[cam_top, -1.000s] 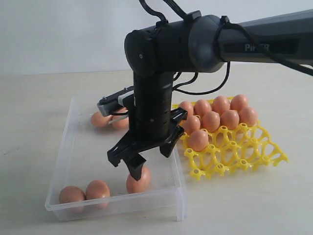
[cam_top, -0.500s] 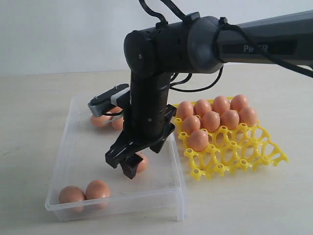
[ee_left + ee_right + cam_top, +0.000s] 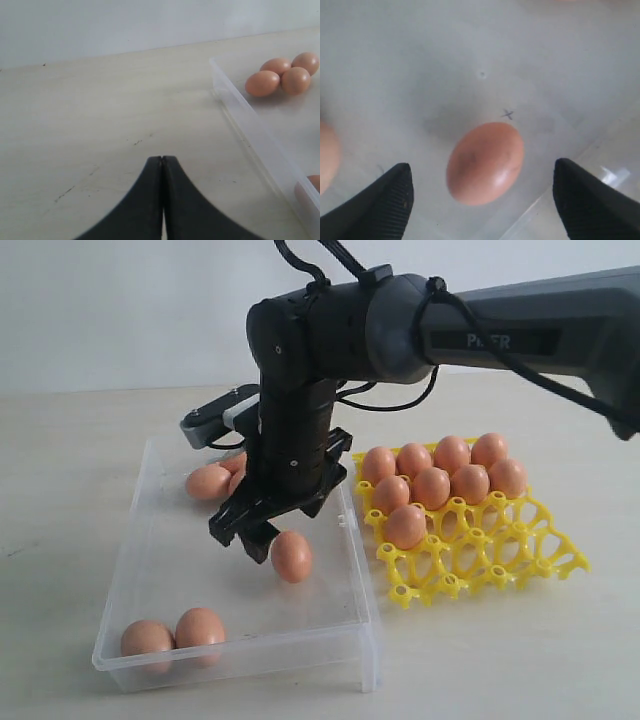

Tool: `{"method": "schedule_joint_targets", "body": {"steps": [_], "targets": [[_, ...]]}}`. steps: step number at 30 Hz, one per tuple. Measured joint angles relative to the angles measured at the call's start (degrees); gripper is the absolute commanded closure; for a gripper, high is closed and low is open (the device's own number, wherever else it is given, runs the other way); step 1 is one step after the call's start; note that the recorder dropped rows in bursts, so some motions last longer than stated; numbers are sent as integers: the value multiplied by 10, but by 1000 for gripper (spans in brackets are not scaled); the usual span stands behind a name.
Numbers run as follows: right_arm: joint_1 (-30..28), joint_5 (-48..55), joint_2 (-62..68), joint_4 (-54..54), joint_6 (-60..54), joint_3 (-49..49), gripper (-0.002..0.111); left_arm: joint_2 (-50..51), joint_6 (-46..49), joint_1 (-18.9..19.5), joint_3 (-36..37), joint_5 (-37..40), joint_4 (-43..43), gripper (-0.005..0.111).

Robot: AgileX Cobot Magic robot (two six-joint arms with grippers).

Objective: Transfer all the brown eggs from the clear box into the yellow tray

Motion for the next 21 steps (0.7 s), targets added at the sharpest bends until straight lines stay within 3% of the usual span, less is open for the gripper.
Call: {"method": "schedule_joint_targets", "body": {"steps": [7, 21], "targets": [[-14, 62, 43, -15, 95, -45, 34, 0, 0, 0, 0, 0, 0, 107], [-14, 14, 68, 67, 191, -67, 35, 0, 0, 0, 0, 0, 0, 107]]}}
